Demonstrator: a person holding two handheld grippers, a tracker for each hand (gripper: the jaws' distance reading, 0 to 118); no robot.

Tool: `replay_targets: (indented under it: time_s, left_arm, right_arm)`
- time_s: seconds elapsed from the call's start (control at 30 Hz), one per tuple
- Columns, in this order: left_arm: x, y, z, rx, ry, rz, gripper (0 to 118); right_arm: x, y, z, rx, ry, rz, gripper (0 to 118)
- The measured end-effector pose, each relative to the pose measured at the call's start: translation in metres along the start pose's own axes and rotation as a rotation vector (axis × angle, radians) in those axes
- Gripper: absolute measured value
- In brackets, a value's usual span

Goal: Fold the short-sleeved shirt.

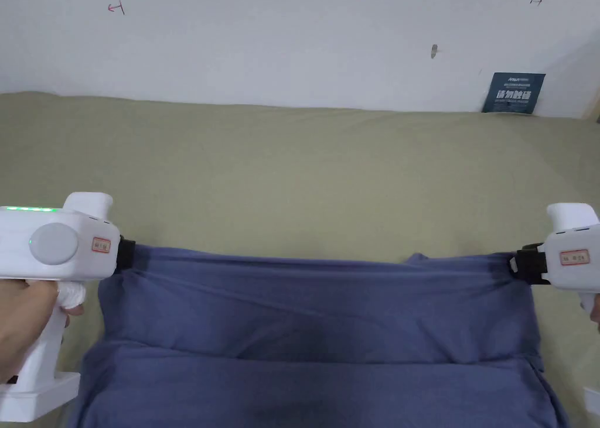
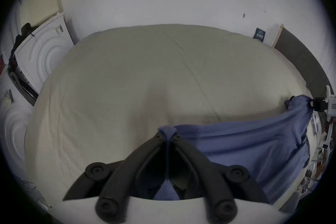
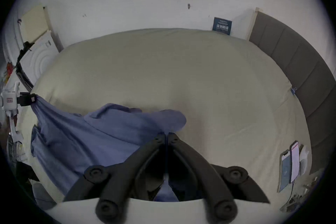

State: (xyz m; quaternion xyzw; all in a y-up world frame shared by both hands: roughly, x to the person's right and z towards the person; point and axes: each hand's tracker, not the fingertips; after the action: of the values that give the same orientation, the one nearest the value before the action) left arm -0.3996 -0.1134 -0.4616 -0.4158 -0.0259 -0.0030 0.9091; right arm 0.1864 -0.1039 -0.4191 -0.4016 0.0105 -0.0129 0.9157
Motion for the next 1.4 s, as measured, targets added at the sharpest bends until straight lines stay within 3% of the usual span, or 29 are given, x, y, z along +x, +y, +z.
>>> replay_targets:
  time_s: [0.43,0.67,0.97,1.0,1.03,1.07,1.1,1.2,1.23,1.27,1.3,1.33,1.4]
  left_arm:
    - [-0.014,-0.116,0.092,0.041,-0.057,0.022,3]
    - [-0.014,-0.159,0.085,0.008,-0.053,0.01,3]
    - [-0.013,-0.176,0.074,-0.028,-0.037,0.029,6]
    - [-0.013,-0.175,0.075,-0.019,-0.042,0.035,33]
    - [-0.012,-0.175,0.075,-0.008,-0.038,0.034,76]
    - [-0.012,-0.175,0.075,-0.009,-0.032,0.041,112]
    - [-0.011,-0.174,0.077,-0.004,-0.024,0.047,118]
    - [-0.004,-0.165,0.097,0.071,-0.001,0.074,111]
    - [0.001,-0.162,0.103,0.107,0.027,0.08,104]
    - [0.005,-0.159,0.108,0.13,0.035,0.084,85]
    - [0.011,-0.155,0.115,0.162,0.04,0.086,36]
    - [0.016,-0.154,0.119,0.198,0.066,0.096,0]
    - [0.028,-0.151,0.132,0.284,0.071,0.094,0]
  right_arm:
    - [-0.003,-0.122,0.095,0.045,0.068,-0.025,2]
    - [-0.001,-0.176,0.086,-0.003,0.072,-0.048,2]
    - [0.0,-0.185,0.062,-0.025,0.049,-0.05,3]
    - [-0.002,-0.184,0.062,-0.019,0.033,-0.05,22]
    - [-0.005,-0.181,0.065,-0.017,0.004,-0.043,57]
    - [-0.009,-0.179,0.067,-0.014,-0.005,-0.03,98]
    - [-0.016,-0.178,0.072,0.007,-0.02,-0.017,118]
    - [-0.039,-0.162,0.093,0.138,-0.052,-0.004,104]
    - [-0.048,-0.163,0.09,0.195,-0.061,0.0,96]
    - [-0.059,-0.16,0.092,0.246,-0.06,0.008,78]
    - [-0.074,-0.156,0.094,0.296,-0.06,0.006,37]
    - [-0.088,-0.153,0.094,0.338,-0.067,0.004,0]
    - [-0.122,-0.149,0.102,0.491,-0.14,-0.009,0]
